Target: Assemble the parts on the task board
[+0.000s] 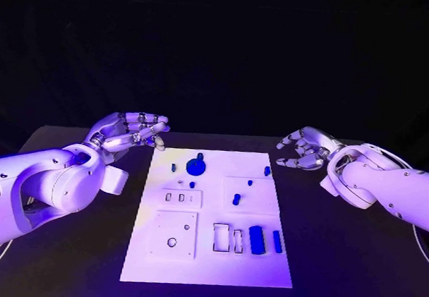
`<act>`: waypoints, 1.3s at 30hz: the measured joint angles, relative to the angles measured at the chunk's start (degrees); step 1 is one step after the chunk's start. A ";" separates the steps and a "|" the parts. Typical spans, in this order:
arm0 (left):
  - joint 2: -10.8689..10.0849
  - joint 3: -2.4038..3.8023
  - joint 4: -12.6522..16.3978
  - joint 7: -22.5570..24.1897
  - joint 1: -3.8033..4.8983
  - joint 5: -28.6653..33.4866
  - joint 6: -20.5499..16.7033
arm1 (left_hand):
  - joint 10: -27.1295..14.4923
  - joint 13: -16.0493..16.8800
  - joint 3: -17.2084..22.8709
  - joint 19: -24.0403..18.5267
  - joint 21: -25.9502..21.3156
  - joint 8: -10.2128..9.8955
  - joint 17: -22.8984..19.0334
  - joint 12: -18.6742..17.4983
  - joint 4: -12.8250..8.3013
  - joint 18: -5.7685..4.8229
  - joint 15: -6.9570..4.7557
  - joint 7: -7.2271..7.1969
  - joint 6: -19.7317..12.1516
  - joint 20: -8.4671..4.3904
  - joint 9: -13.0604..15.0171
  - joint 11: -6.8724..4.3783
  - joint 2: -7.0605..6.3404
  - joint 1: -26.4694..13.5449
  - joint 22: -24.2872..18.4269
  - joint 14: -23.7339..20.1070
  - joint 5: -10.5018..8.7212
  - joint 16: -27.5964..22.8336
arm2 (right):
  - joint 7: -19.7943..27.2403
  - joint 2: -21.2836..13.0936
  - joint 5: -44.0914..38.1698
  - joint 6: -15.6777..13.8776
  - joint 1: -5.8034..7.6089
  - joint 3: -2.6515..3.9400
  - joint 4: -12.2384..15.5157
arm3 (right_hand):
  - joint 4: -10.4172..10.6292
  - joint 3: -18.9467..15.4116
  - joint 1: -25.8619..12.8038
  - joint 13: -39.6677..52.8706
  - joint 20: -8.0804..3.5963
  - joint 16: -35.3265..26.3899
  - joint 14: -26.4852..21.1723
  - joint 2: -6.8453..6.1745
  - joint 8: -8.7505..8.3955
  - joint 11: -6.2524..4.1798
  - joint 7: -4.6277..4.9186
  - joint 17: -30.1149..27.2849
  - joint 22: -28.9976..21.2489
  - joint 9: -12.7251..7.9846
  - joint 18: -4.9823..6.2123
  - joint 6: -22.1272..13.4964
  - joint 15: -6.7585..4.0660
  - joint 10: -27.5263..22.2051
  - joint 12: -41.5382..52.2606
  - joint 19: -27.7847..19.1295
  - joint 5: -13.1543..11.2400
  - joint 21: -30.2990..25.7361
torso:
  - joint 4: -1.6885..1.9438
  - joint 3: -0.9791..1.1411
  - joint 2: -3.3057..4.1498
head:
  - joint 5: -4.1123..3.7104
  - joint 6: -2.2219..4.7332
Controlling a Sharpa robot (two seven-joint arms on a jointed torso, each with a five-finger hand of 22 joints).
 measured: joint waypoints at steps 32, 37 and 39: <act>0.05 -0.01 -0.94 0.10 -0.04 -0.02 0.33 | 0.00 0.00 0.00 -0.20 -0.01 0.00 0.00 0.00 0.00 0.00 0.00 0.00 0.00 0.20 0.00 0.00 0.00 0.00 0.13 0.00 0.00 0.00 | 1.24 6.43 -1.07 2.11 -4.30 -0.05 -8.44 | -1.00 1.36 1.36 -0.01 0.00 0.00 0.00 0.15 0.13 0.00 -0.04 0.04 0.03 -0.09 0.00 0.69 0.00 0.00 0.52 0.00 0.76 0.68 | 0.07 -0.10 0.03 | 0.83 -1.20; 0.04 -0.01 -0.97 0.10 -0.04 -0.02 0.34 | 0.00 0.00 0.00 -0.20 -0.01 0.00 0.00 0.00 0.00 0.00 0.00 0.00 0.00 0.21 0.00 0.00 0.00 0.00 0.13 0.00 0.00 0.00 | 1.42 6.63 -1.28 2.54 -4.35 -0.06 -8.44 | -1.05 1.79 1.36 -0.02 0.00 0.00 0.00 0.15 0.17 0.00 -0.03 0.04 0.03 -0.04 0.00 1.08 0.00 0.00 0.77 0.00 0.76 1.10 | 0.01 -0.10 -0.03 | 0.92 -1.35; 0.04 -0.01 -0.97 0.10 -0.03 -0.02 0.35 | 0.00 0.00 0.00 -0.20 -0.01 0.00 0.00 0.00 0.00 0.00 0.00 0.00 0.00 0.20 0.00 0.00 0.00 0.00 0.13 0.00 0.00 0.00 | 1.43 6.73 -1.43 2.69 -4.36 -0.06 -8.44 | -0.94 1.94 1.36 -0.02 0.00 0.00 0.00 0.15 0.42 -0.12 -0.05 0.03 0.03 -0.04 0.00 1.10 0.00 -0.12 0.91 0.00 0.76 1.10 | 0.02 -0.09 -0.04 | 0.93 -1.37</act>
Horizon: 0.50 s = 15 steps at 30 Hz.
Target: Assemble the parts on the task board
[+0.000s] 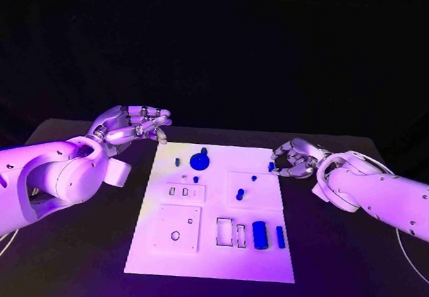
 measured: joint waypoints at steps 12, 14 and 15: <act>-0.04 0.00 0.05 -0.07 -0.01 -0.01 0.03 | 0.00 0.00 0.00 0.00 0.35 0.00 0.00 0.00 0.00 0.00 0.00 0.00 0.00 0.00 0.00 0.00 0.00 0.00 0.06 0.00 0.00 0.00 | -0.07 0.76 -0.80 0.81 -0.03 0.01 -0.57 | -0.40 3.39 0.53 0.00 -0.54 0.00 0.01 0.53 0.71 -0.70 -0.75 -0.01 -0.01 0.00 0.00 2.85 -0.63 0.13 0.53 -0.11 0.00 0.23 | 0.10 0.00 -0.02 | 0.20 0.38; -0.05 0.00 0.05 -0.07 -0.01 -0.01 0.03 | 0.00 0.00 0.00 0.00 0.35 0.00 0.00 0.00 0.00 0.00 0.00 0.00 0.00 0.00 0.00 0.00 0.00 0.00 0.05 0.00 0.00 0.22 | -0.11 0.91 -0.92 1.01 -0.04 0.01 -0.69 | -0.47 3.48 0.53 0.00 -0.63 0.00 0.01 0.53 0.71 -0.71 -0.69 -0.01 -0.01 0.00 0.00 2.94 -0.63 0.14 0.66 -0.20 0.00 0.31 | 0.09 -0.01 -0.02 | 0.23 0.34; -0.06 0.00 0.06 -0.07 -0.01 -0.01 0.03 | 0.00 0.00 0.00 0.00 0.35 0.00 0.00 0.00 0.00 0.00 0.00 0.00 0.00 0.00 0.00 0.00 0.00 0.00 0.05 0.00 0.00 0.23 | -0.13 0.97 -0.98 1.10 -0.04 0.01 -0.72 | -0.47 3.48 0.53 0.00 -0.63 0.00 0.01 0.53 0.70 -0.71 -0.69 -0.01 -0.01 0.00 0.00 2.94 -0.63 0.14 0.66 -0.20 0.00 0.46 | 0.09 -0.02 -0.02 | 0.25 0.27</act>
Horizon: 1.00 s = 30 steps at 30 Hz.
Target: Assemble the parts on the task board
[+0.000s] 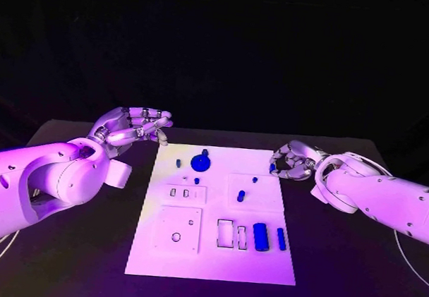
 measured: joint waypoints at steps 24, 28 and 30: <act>-0.17 -0.01 0.07 -0.02 0.01 -0.02 0.00 | 0.00 0.00 0.00 0.00 0.00 0.00 0.00 0.00 0.00 0.00 0.00 0.00 0.00 0.00 0.00 0.00 0.00 0.00 0.04 0.00 0.00 0.00 | -0.88 0.88 -1.01 1.10 -0.06 0.01 -1.26 | 0.38 1.32 -1.03 0.00 0.00 0.00 0.00 -0.35 0.00 0.00 0.00 -0.01 -0.02 -0.36 0.00 0.00 0.01 0.00 0.00 0.00 -1.55 0.00 | -0.09 0.10 0.04 | 0.08 -0.35; -0.17 0.01 0.07 -0.02 0.01 -0.02 -0.01 | 0.00 0.00 0.00 -0.21 0.00 0.00 0.00 0.00 0.00 0.00 0.20 0.00 0.00 -0.21 0.00 0.00 0.00 0.00 0.12 -0.20 0.00 0.00 | -0.90 1.11 -1.02 1.10 -0.06 0.01 -1.52 | 0.47 1.54 -1.37 -0.01 0.00 0.00 0.00 -0.01 0.00 0.00 0.20 -0.01 -0.02 -0.36 0.00 0.20 0.01 0.00 0.00 0.00 -1.77 0.00 | -0.09 0.13 0.05 | -0.02 -0.24; -0.16 0.01 0.07 -0.02 0.01 -0.02 -0.01 | 0.00 0.00 0.00 -0.21 0.00 0.00 0.00 0.00 0.00 0.01 0.20 0.00 0.00 -0.21 0.00 0.00 0.00 0.00 0.12 -0.21 0.00 0.00 | -0.90 1.18 -1.02 1.09 -0.06 0.01 -1.56 | 0.59 1.75 -1.55 -0.01 0.00 0.00 0.00 0.17 0.00 0.01 -0.07 -0.02 -0.02 -0.36 0.00 0.48 0.01 0.00 0.00 0.00 -1.77 0.00 | -0.08 0.13 0.05 | -0.03 -0.23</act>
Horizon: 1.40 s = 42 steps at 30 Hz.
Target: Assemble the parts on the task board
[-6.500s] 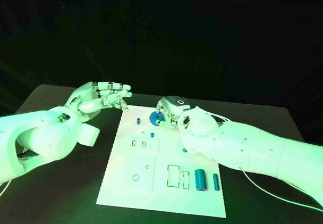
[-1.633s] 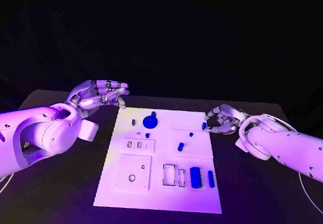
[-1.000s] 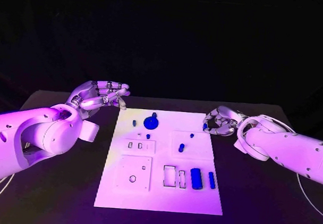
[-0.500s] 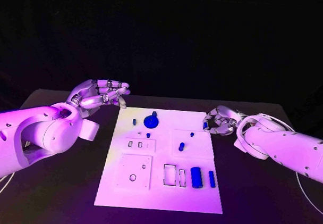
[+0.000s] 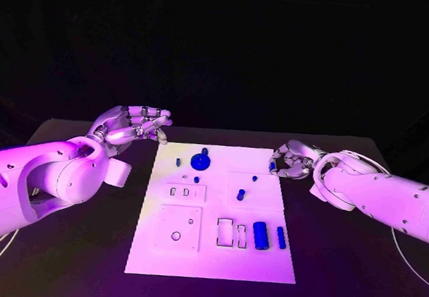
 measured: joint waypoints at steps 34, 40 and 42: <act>0.92 -0.01 -0.08 -0.46 0.00 -0.46 -0.01 | 10.18 5.50 1.78 0.96 6.30 1.91 3.82 11.02 0.13 0.64 -3.60 -0.80 2.90 -1.97 0.96 -3.79 -0.19 -0.19 3.25 5.06 0.00 9.43 | -3.50 -1.21 0.25 -6.12 2.15 0.29 7.27 | -2.38 5.28 -1.25 0.00 -1.43 0.00 -0.10 1.60 3.32 -1.95 -1.90 -0.01 0.03 0.57 0.00 4.30 -1.74 -0.10 0.00 0.20 -0.44 0.45 | -0.18 0.00 -0.18 | -0.01 0.14; 1.38 -0.01 -0.30 -0.98 0.00 -1.06 -0.06 | 5.95 13.51 3.36 0.93 11.83 2.51 8.92 21.74 -0.16 0.63 -4.41 -1.22 3.21 -2.98 2.22 -4.42 -0.54 -1.00 6.50 6.05 0.00 18.04 | -6.67 -1.72 -0.24 -7.02 3.87 0.44 13.93 | -2.98 5.95 -1.25 0.04 -1.64 0.00 -0.10 1.60 3.35 -1.95 -1.99 0.04 0.03 0.57 0.00 4.22 -1.74 -0.11 0.00 0.00 -0.09 0.44 | -0.24 -0.01 -0.32 | 0.10 0.26; 1.52 -0.01 -0.42 -1.07 0.00 -1.15 -0.06 | 4.92 14.76 3.57 0.93 12.49 2.51 9.52 23.49 -0.24 0.63 -4.41 -1.23 2.86 -2.98 2.46 -4.44 -0.54 -1.00 6.88 6.05 0.00 19.01 | -7.76 -1.50 -0.38 -7.33 4.10 0.44 15.58 | -3.04 6.21 -1.25 0.05 -1.64 0.00 -0.10 1.60 3.35 -1.95 -2.00 0.04 0.03 0.57 0.00 4.21 -1.74 -0.10 -0.19 0.00 -0.09 0.44 | -0.25 -0.03 -0.37 | 0.20 0.20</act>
